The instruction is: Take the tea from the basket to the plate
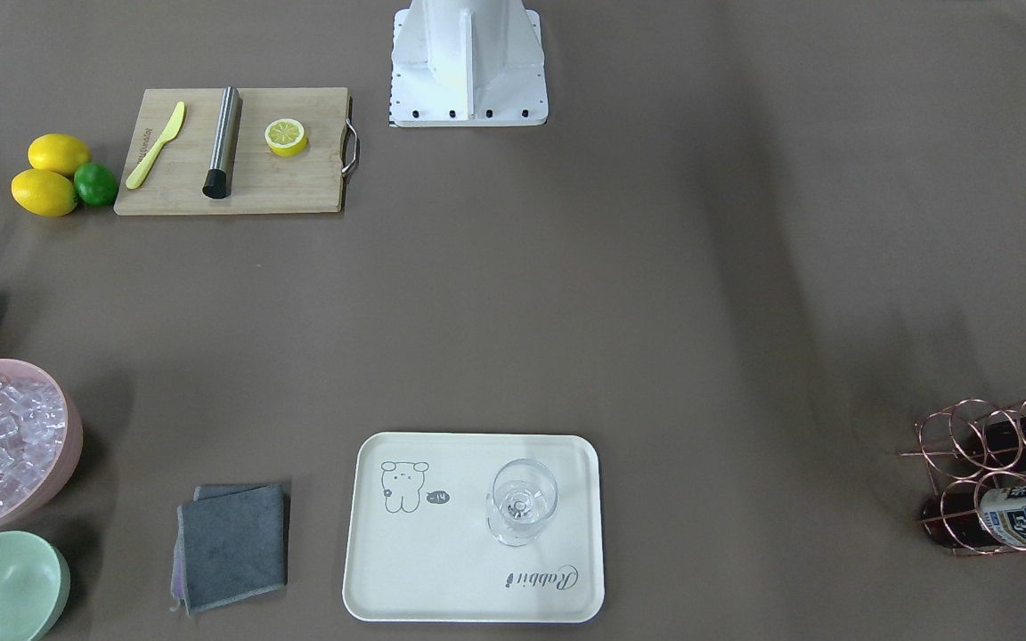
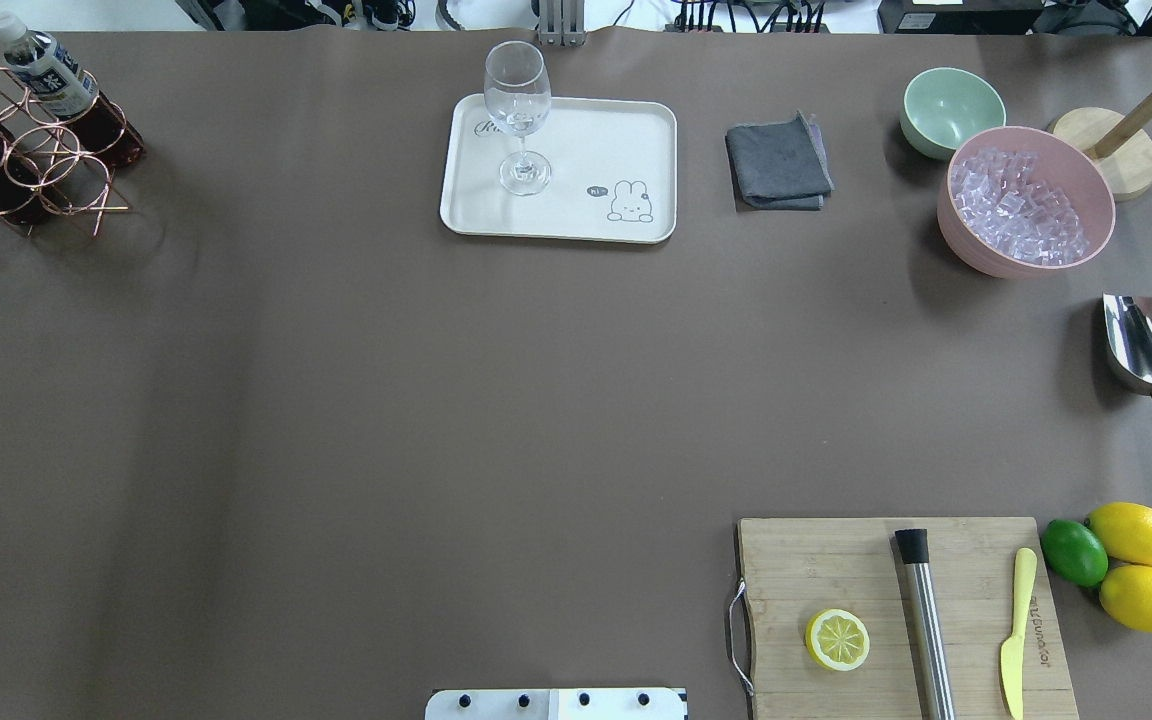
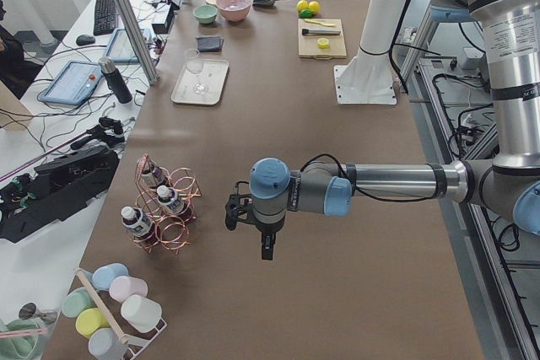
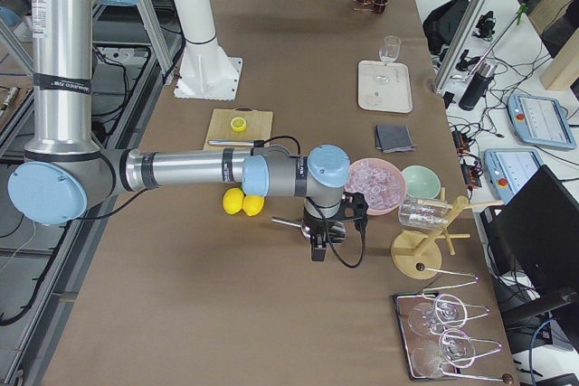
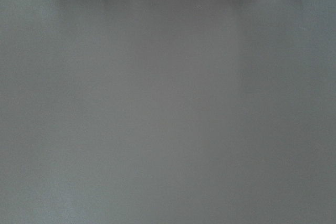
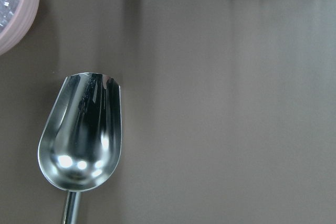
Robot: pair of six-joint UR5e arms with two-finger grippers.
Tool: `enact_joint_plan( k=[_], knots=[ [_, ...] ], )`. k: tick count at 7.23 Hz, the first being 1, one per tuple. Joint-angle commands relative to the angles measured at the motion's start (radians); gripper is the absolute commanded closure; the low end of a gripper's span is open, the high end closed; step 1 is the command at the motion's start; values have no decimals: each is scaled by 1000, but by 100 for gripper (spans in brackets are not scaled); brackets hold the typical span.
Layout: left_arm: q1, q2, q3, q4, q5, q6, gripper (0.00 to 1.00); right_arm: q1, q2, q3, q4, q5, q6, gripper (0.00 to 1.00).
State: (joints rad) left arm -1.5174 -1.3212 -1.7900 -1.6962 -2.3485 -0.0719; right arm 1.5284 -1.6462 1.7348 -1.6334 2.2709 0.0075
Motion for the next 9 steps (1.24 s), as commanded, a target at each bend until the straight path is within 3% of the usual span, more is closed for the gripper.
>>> enact_joint_plan(
  k=[1, 9],
  knots=[
    [-1, 4, 1, 1, 0, -3, 3, 19, -3, -3, 3, 15, -6, 0],
    [0, 0, 3, 6, 0, -5, 3, 29, 0, -3, 3, 15, -1, 0]
  ],
)
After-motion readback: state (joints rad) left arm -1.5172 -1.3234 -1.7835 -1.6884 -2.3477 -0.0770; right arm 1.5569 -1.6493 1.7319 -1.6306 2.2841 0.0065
